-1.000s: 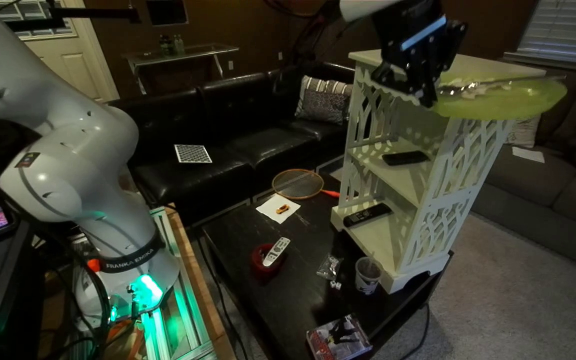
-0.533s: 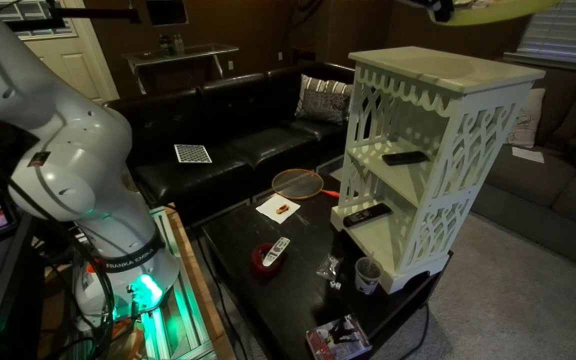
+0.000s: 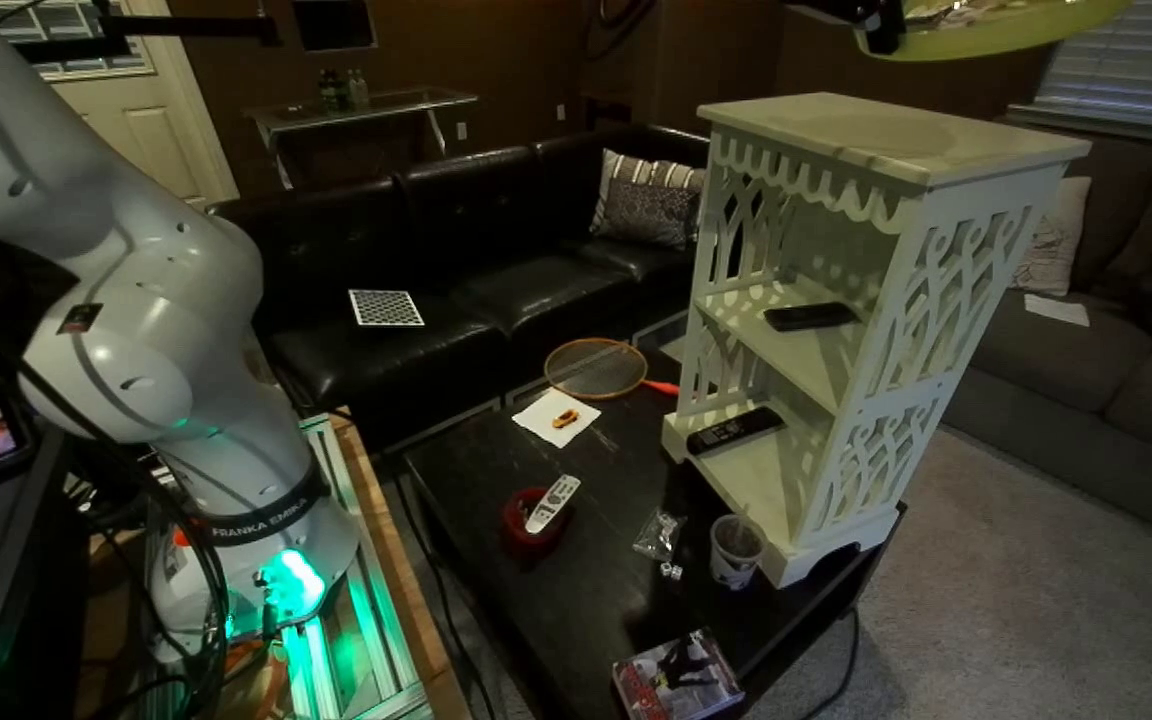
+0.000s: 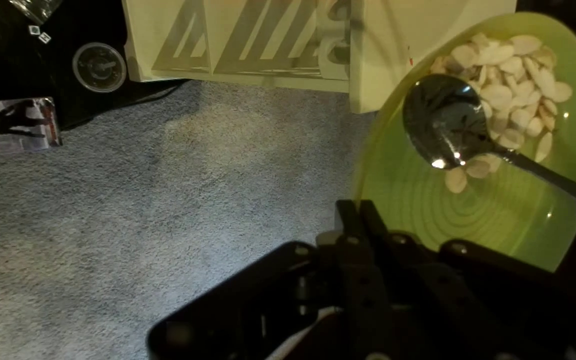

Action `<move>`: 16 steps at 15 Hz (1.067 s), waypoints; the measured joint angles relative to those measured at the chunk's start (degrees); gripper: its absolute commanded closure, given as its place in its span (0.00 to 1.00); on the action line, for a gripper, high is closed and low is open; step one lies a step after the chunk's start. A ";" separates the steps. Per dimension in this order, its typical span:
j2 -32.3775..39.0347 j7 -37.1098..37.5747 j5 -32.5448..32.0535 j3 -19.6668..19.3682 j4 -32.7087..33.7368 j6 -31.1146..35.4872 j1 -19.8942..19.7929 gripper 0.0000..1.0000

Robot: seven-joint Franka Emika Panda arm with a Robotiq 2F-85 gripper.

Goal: Put the plate on the top of the cupboard

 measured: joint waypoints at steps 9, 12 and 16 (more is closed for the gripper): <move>12.85 -8.05 2.34 -0.48 16.10 -9.71 6.48 0.99; 19.64 -10.48 3.43 -0.59 24.86 -15.03 7.29 0.99; 27.70 -11.25 5.82 -0.46 34.16 -17.10 8.53 0.99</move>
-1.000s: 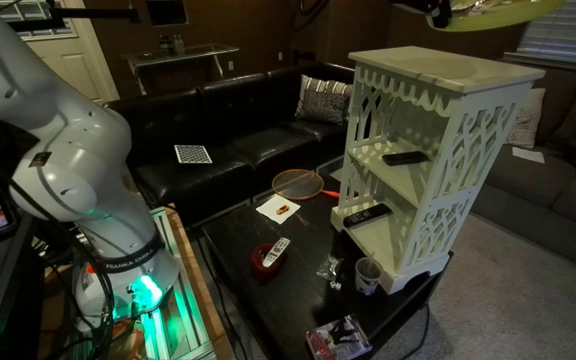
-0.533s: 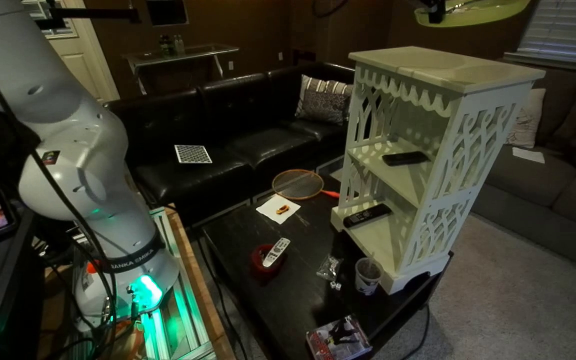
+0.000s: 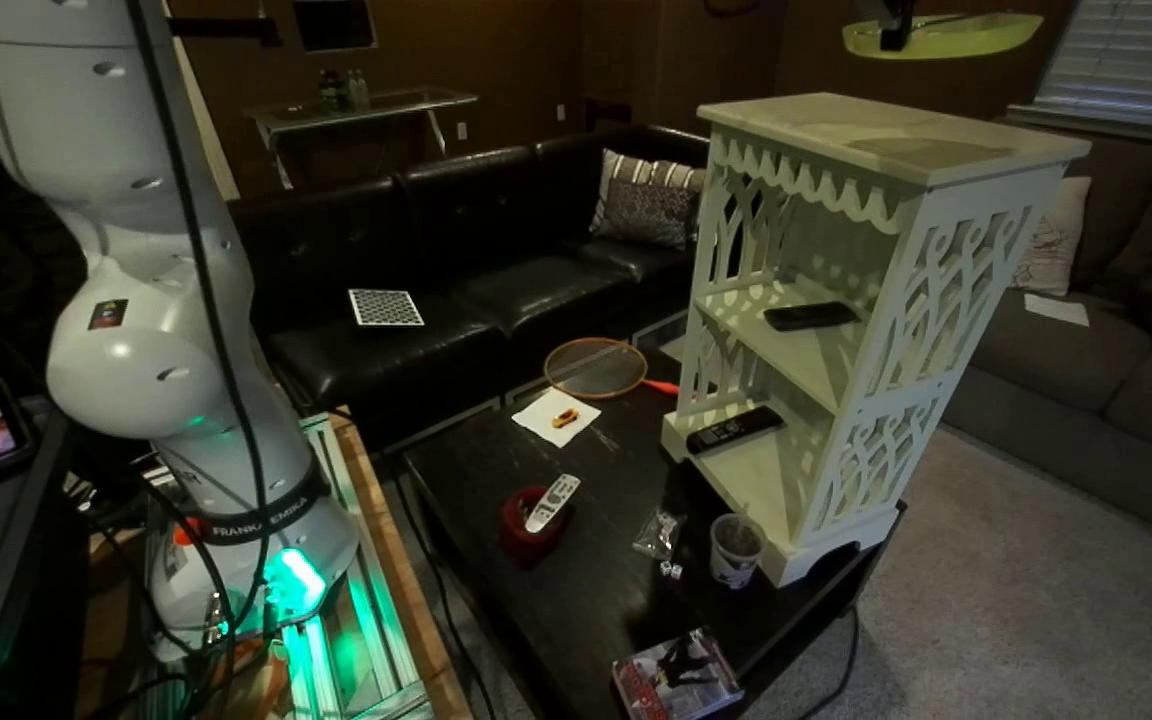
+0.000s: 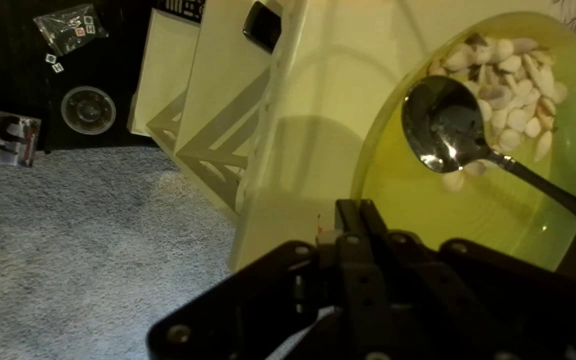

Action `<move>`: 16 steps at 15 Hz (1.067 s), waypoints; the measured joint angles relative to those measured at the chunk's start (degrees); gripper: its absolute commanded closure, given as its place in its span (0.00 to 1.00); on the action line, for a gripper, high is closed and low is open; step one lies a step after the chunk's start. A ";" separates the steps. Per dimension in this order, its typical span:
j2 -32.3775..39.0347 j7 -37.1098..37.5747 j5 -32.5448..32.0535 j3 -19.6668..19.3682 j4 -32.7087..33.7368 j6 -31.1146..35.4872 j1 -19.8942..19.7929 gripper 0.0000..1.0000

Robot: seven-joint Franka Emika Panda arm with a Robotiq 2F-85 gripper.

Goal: Put the plate on the top of the cupboard

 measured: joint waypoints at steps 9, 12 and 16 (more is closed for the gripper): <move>3.89 -0.04 -0.26 0.37 4.00 -1.20 1.84 0.99; 3.95 -0.02 -0.26 0.37 3.23 -2.26 1.93 0.99; 4.56 0.53 -0.16 0.31 1.51 -1.10 1.90 0.99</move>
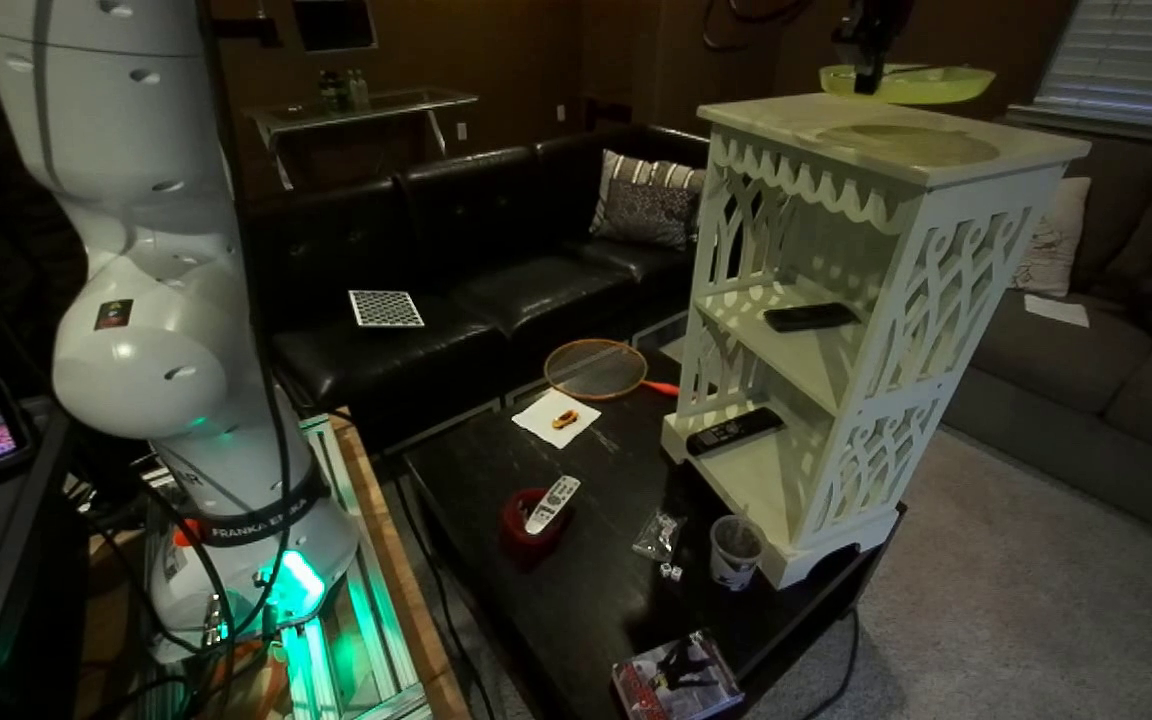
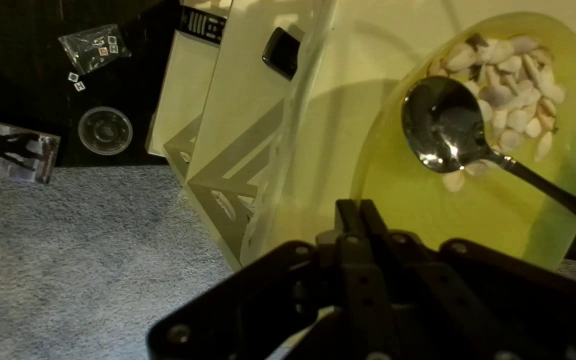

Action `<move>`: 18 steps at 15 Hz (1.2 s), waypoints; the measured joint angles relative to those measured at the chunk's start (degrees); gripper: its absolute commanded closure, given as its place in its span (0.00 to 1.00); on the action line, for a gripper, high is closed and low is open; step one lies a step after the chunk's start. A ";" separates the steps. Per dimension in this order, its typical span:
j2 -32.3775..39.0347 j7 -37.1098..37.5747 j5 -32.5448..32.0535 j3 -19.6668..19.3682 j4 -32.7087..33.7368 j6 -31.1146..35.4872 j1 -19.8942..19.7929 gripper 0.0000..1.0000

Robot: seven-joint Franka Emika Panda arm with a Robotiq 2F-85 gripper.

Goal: Put the plate on the top of the cupboard

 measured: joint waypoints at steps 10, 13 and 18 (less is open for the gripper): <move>0.19 1.23 1.70 -0.90 -5.06 4.36 -0.09 0.99; 0.00 1.25 1.86 -1.22 -6.12 4.94 -0.16 0.70; -0.88 1.19 1.87 -1.85 -6.11 5.00 -0.32 0.36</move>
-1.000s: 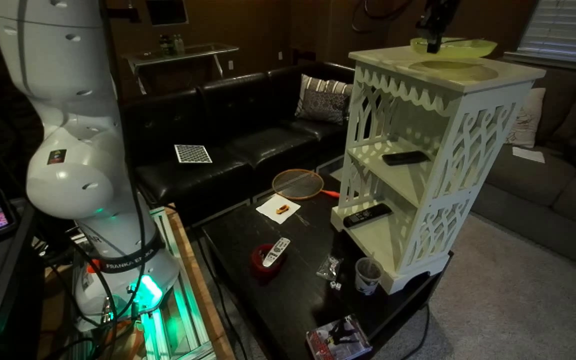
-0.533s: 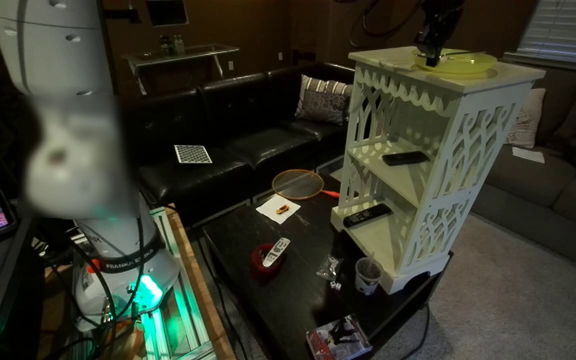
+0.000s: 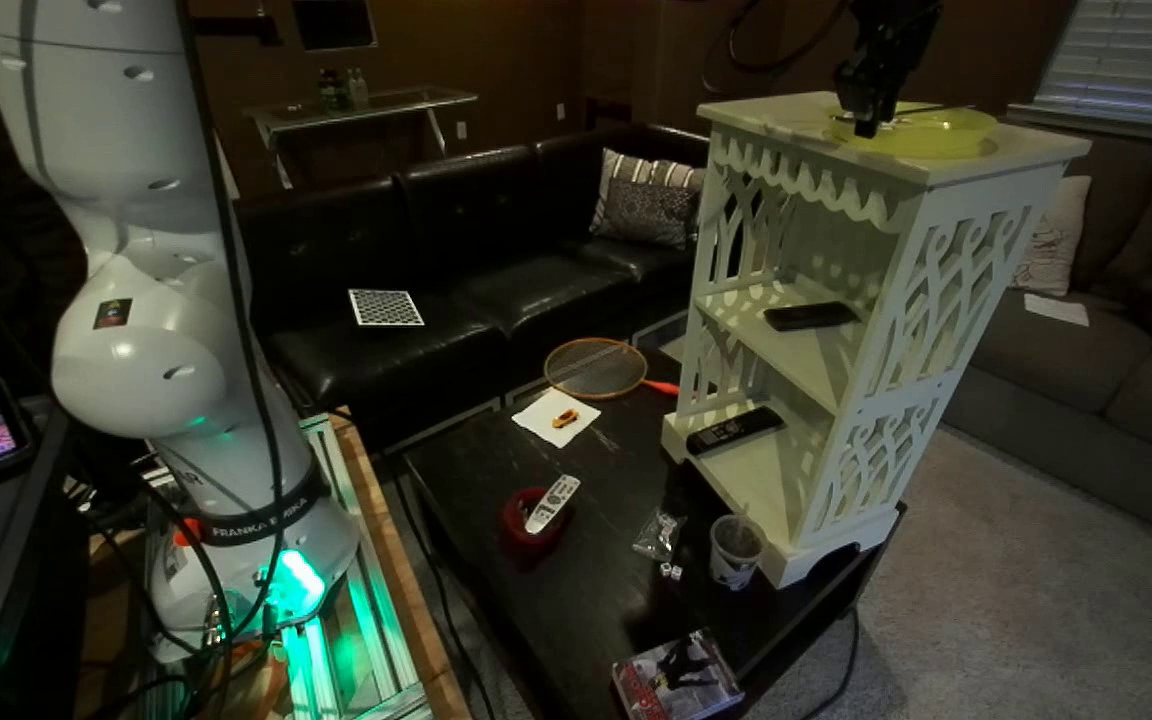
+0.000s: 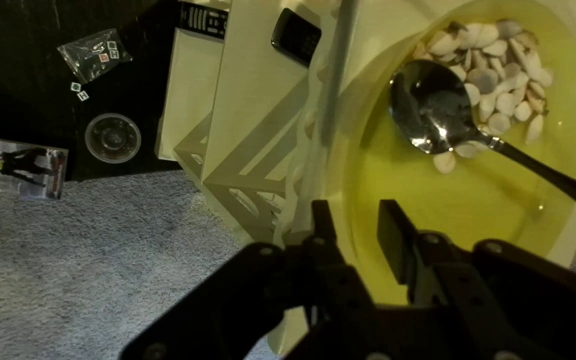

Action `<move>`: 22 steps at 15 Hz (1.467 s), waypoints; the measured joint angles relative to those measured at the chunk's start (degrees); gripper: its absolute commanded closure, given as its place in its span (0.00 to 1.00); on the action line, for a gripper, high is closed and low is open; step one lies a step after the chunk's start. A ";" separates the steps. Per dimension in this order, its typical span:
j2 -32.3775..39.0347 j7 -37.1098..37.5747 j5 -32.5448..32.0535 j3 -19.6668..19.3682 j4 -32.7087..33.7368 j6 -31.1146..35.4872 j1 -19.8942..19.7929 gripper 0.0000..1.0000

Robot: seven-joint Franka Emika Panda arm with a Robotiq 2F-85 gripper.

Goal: Put the plate on the top of the cupboard

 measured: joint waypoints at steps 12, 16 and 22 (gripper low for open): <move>-12.05 -16.39 2.74 -0.66 -1.34 -1.79 -1.22 0.00; -12.28 -20.83 2.88 -0.86 -1.40 -1.90 -1.24 0.00; -19.37 -41.86 12.88 -5.55 -4.45 -8.18 -2.56 0.00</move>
